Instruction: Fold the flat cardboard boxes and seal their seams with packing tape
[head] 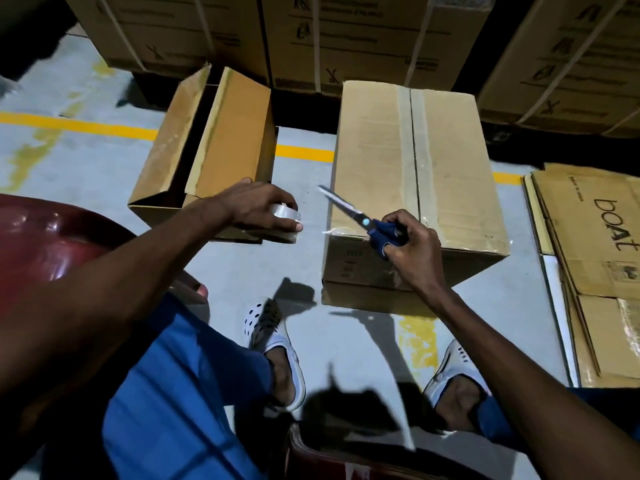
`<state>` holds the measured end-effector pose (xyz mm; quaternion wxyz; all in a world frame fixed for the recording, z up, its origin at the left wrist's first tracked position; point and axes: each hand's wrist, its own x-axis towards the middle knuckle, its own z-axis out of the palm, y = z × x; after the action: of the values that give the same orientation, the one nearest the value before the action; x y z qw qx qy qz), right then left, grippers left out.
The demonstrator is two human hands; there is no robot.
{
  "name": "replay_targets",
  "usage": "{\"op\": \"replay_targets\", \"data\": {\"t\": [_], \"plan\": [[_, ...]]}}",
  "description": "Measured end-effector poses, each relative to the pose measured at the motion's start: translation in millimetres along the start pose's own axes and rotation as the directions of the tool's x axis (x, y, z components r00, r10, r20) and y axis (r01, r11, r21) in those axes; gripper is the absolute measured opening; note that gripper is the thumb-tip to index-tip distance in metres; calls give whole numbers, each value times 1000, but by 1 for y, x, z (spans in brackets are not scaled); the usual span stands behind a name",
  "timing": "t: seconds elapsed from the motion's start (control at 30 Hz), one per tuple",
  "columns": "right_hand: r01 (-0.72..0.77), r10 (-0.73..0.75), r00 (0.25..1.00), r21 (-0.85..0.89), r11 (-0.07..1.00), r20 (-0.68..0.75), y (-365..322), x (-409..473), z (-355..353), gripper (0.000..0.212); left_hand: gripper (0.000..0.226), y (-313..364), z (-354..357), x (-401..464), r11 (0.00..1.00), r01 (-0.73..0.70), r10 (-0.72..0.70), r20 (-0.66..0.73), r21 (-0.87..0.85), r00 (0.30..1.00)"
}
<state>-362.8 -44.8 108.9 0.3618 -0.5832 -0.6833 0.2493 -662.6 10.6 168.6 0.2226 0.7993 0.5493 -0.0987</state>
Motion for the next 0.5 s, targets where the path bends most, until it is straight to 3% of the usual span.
{"op": "replay_targets", "data": {"t": [0.13,0.23,0.33,0.43,0.5], "plan": [[-53,58,998,146,988,-27,-14,2,-16,25,68,-2,0,-1,993,63,-61,26,-98,998],[-230,221,973,305,924,65,-42,-19,-24,32,52,-5,-3,-3,992,57,-50,64,-110,997],[-562,454,825,407,720,337,-76,-54,-15,63,37,-4,-6,-2,987,33,-27,40,-160,999],[-756,488,631,337,561,603,-100,-88,-4,72,37,-2,-6,-1,985,49,-44,32,-167,999],[-817,474,533,281,504,701,-110,-104,2,78,37,-3,-6,0,979,48,-47,13,-200,999]]}}
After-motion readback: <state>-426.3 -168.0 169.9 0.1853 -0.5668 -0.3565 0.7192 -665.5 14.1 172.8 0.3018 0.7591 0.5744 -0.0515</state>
